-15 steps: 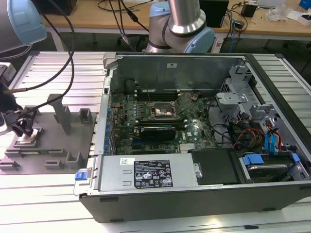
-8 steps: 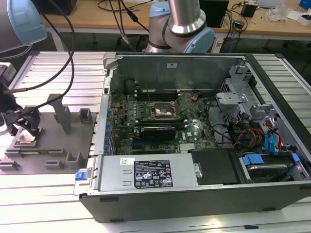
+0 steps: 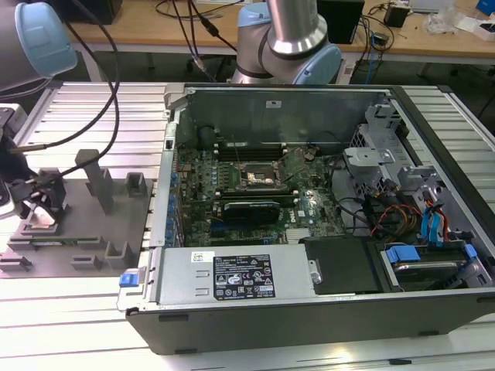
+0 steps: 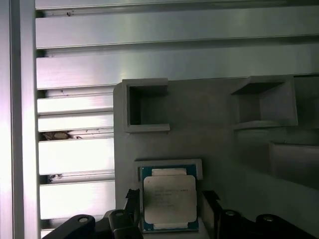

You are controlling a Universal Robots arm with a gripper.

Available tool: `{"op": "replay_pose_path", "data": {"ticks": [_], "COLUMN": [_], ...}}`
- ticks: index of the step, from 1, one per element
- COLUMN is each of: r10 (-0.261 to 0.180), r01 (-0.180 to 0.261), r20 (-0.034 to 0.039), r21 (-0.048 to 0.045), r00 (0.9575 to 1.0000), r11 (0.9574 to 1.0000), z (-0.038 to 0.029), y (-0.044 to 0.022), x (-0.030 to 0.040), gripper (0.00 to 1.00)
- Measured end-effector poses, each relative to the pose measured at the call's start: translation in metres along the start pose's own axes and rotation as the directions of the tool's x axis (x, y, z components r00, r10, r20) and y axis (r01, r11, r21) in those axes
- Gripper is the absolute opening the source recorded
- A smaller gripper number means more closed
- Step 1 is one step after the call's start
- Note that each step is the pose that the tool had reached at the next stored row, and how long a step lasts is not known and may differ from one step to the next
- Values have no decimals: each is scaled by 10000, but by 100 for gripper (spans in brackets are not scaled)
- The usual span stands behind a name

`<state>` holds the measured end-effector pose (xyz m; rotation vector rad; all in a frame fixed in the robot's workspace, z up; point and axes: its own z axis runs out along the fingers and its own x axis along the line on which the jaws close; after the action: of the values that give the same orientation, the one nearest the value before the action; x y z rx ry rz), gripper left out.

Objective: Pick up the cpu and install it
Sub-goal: 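Pick up the cpu and move it towards the insertion slot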

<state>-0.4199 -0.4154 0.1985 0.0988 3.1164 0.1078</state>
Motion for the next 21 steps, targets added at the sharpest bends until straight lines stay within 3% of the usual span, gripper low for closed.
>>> {"op": "replay_pose_path", "data": {"ticks": [11,19,21], "r10": [4,4,4], "r01": [-4,-4,-4], "r20": [-63,-63,-63], "r21": [3,3,2], "r00": [10000,10000,10000], "r11": [10000,10000,10000], "z": [92,93,93], "y": [-7,-7,-7], "x": [2,2,2], "gripper": [60,60,55]}}
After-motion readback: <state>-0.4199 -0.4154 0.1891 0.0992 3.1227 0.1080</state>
